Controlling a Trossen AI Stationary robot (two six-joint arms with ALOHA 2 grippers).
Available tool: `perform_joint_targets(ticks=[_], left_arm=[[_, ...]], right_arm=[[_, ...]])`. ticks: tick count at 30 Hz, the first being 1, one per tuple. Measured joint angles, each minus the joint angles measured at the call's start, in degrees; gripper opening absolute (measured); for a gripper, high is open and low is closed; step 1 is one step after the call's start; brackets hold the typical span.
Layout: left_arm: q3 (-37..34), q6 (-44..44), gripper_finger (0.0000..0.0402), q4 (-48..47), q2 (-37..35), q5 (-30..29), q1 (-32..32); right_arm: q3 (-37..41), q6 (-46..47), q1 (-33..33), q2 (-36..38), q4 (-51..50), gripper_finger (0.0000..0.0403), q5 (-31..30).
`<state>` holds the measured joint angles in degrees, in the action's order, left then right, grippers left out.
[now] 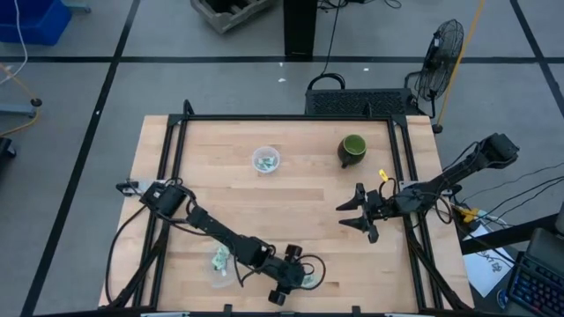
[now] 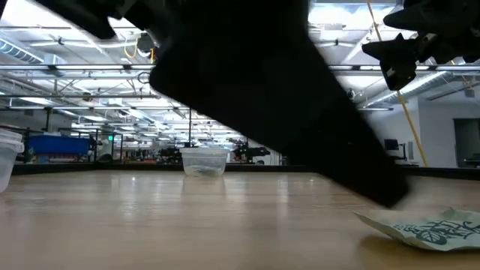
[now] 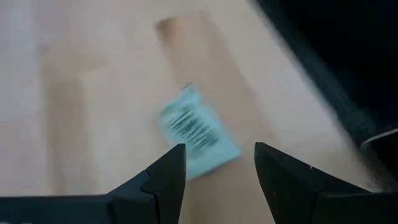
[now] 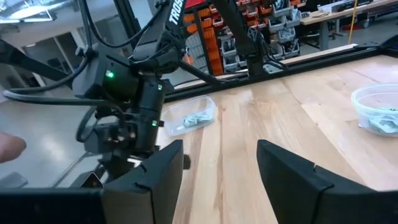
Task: Pick and place Stevia / Truvia into bins
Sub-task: Put the stevia packet into the transparent rectangle container
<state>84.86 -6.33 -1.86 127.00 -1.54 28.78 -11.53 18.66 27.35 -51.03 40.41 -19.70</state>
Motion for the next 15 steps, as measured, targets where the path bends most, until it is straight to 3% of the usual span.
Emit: perform_joint_targets(ticks=[4, 15], left_arm=[[0.07, 0.06, 0.0195, 2.42, 1.51, 2.62, -0.04], [0.04, 0.00, 0.0195, 1.71, 1.84, 1.14, -1.96]], right_arm=[[-0.02, -0.50, 0.00, -0.02, -0.60, 0.0196, 0.00], [-0.04, -0.51, 0.00, -0.02, -1.77, 0.0196, -0.04]])
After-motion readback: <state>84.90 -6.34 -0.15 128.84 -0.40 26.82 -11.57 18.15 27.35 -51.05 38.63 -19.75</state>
